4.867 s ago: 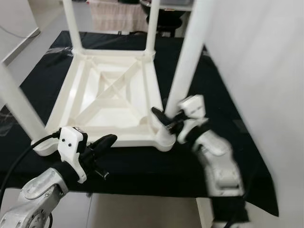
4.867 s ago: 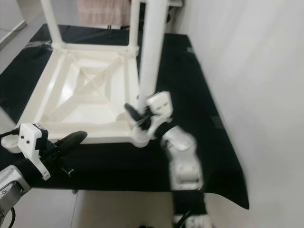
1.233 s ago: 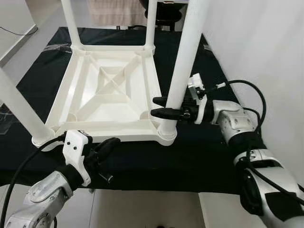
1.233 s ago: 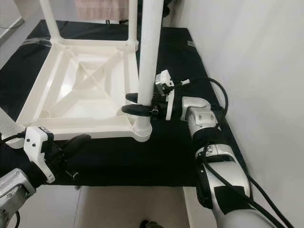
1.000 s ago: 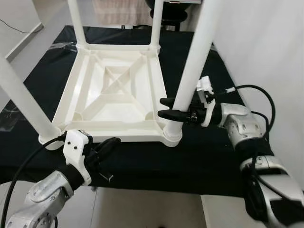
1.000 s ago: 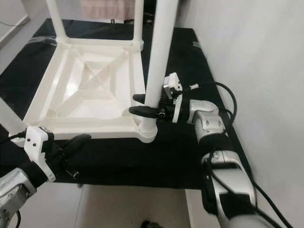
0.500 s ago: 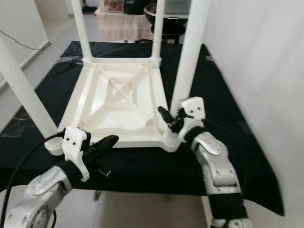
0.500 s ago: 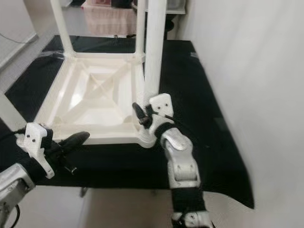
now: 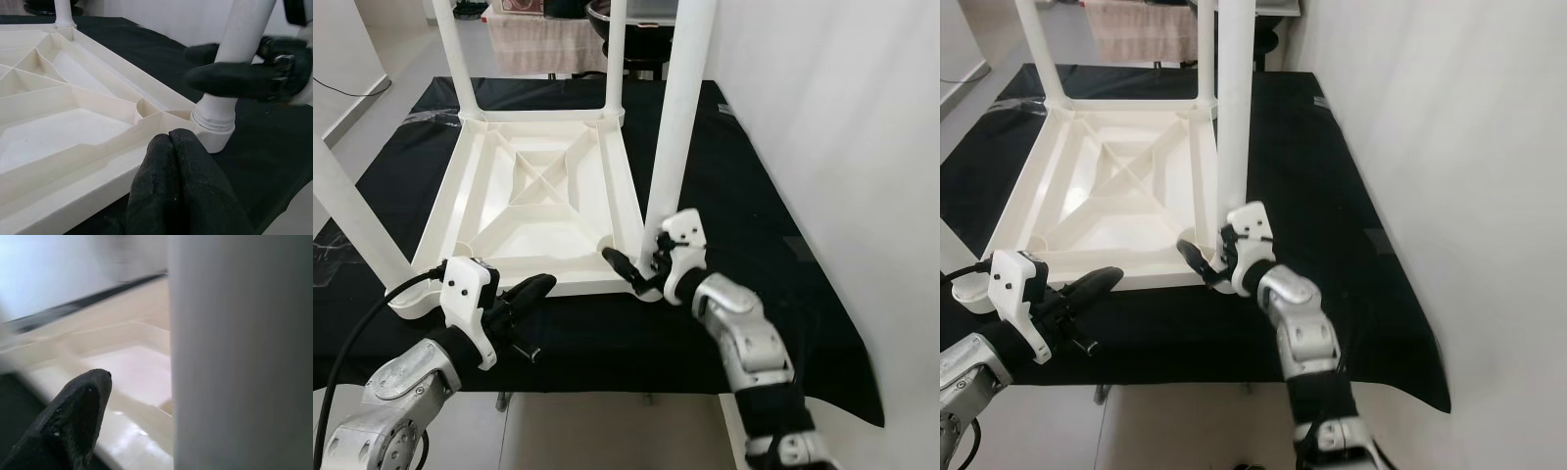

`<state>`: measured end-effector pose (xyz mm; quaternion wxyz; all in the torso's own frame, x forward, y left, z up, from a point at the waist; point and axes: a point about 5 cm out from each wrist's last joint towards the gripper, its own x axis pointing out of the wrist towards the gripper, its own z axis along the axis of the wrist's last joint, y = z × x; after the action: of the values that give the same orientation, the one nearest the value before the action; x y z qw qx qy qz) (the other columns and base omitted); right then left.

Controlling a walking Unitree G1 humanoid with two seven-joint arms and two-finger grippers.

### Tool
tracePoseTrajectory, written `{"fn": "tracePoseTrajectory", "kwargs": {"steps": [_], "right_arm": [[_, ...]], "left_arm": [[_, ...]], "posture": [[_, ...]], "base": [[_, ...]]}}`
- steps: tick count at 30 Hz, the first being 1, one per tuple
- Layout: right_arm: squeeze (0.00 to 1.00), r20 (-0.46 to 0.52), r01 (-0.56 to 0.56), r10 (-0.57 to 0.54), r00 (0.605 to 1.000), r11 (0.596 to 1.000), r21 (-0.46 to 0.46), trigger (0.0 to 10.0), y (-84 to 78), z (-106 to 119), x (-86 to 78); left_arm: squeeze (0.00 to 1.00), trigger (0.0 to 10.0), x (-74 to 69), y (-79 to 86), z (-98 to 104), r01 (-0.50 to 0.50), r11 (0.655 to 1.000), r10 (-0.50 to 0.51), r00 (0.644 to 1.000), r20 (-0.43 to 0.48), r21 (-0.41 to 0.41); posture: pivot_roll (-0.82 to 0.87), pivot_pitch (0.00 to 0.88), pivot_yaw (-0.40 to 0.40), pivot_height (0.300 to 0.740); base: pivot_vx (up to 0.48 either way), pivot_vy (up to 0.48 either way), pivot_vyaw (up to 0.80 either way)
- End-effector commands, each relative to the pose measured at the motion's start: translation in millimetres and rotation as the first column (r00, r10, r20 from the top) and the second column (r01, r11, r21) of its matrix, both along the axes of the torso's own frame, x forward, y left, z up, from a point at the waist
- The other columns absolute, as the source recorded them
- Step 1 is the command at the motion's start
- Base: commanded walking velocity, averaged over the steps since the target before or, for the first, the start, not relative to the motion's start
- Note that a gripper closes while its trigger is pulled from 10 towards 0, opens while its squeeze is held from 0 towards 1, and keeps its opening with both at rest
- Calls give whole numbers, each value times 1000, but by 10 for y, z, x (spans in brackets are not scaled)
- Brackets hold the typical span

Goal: Building children table

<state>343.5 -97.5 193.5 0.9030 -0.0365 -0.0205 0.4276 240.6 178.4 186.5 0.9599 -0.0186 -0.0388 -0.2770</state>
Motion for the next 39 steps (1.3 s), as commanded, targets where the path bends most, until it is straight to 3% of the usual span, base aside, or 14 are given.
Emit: {"fn": "tracePoseTrajectory", "kwargs": {"steps": [1, 6, 12, 13, 18, 23, 28, 30, 33, 34, 35, 36, 37, 39], "right_arm": [[0, -6, -217, 217, 976, 976, -14, 10000, -36, 4, -2], [0, -35, -346, 345, 938, 938, -32, 10000, -194, 84, 85], [0, -49, -368, 365, 930, 929, -51, 9647, -178, 176, 201], [0, -50, -374, 372, 927, 927, -37, 0, -152, 230, 248], [0, -52, -407, 407, 912, 913, 14, 0, -126, 318, 294], [0, -56, -451, 452, 890, 892, 28, 0, -230, 343, 305], [0, -27, -385, 385, 922, 923, -8, 0, -453, 269, 263], [0, -27, -385, 385, 922, 923, -8, 0, -453, 269, 263], [0, -28, -266, 266, 964, 964, -24, 0, -533, 148, 219], [0, -49, -132, 130, 990, 990, -42, 0, -505, -9, 164], [0, -73, 140, -143, 987, 989, -45, 0, -387, -204, 86], [0, -73, 140, -143, 987, 989, -45, 0, -387, -204, 86], [0, -149, 452, -455, 878, 890, -56, 0, -165, -460, -218], [0, -149, 452, -455, 878, 890, -56, 0, -165, -460, -218]], "left_arm": [[0, 10000, -35, -30, -41, 9, 1000, -9, 1000, -17, 5], [0, 10000, -70, -45, -39, 11, 1000, -11, 1000, -18, 6], [0, 10000, -101, -49, -39, 11, 1000, -11, 1000, -20, 5], [0, 10000, -114, -53, -39, 11, 1000, -11, 1000, -21, 5], [0, 10000, -131, -63, -39, 11, 1000, -11, 1000, -23, 5], [0, 10000, -137, -76, -40, 12, 1000, -12, 1000, -23, 2], [0, 10000, -134, -96, -42, 12, 1000, -12, 1000, -21, -1], [0, 10000, -134, -96, -42, 12, 1000, -12, 1000, -21, -1], [0, 10000, -130, -92, -38, 10, 1000, -10, 1000, -19, -2], [0, 10000, -129, -81, -34, 10, 1000, -10, 1000, -18, -3], [0, 10000, -121, -58, -32, 10, 1000, -10, 1000, -18, -2], [0, 10000, -121, -58, -32, 10, 1000, -10, 1000, -18, -2], [0, 10000, -98, -30, -28, 12, 1000, -12, 1000, -18, -1], [0, 10000, -98, -30, -28, 12, 1000, -12, 1000, -18, -1]], "posture": [[95, 162, -88, 740], [109, 169, -92, 740], [123, 176, -95, 740], [130, 178, -96, 740], [137, 182, -102, 740], [127, 180, -103, 740], [112, 179, -112, 740], [112, 179, -112, 740], [93, 182, -114, 740], [82, 181, -111, 740], [55, 179, -92, 740], [55, 179, -92, 740], [42, 177, -78, 740], [42, 177, -78, 740]], "base": [[0, 0, 0], [0, 0, 0], [0, 0, 0], [0, 0, 0], [0, 0, 0], [0, 0, 0], [0, 0, 0], [0, 0, 0], [0, 0, 0], [0, 0, 0], [0, 0, 0], [0, 0, 0], [0, 0, 0], [0, 0, 0]]}}
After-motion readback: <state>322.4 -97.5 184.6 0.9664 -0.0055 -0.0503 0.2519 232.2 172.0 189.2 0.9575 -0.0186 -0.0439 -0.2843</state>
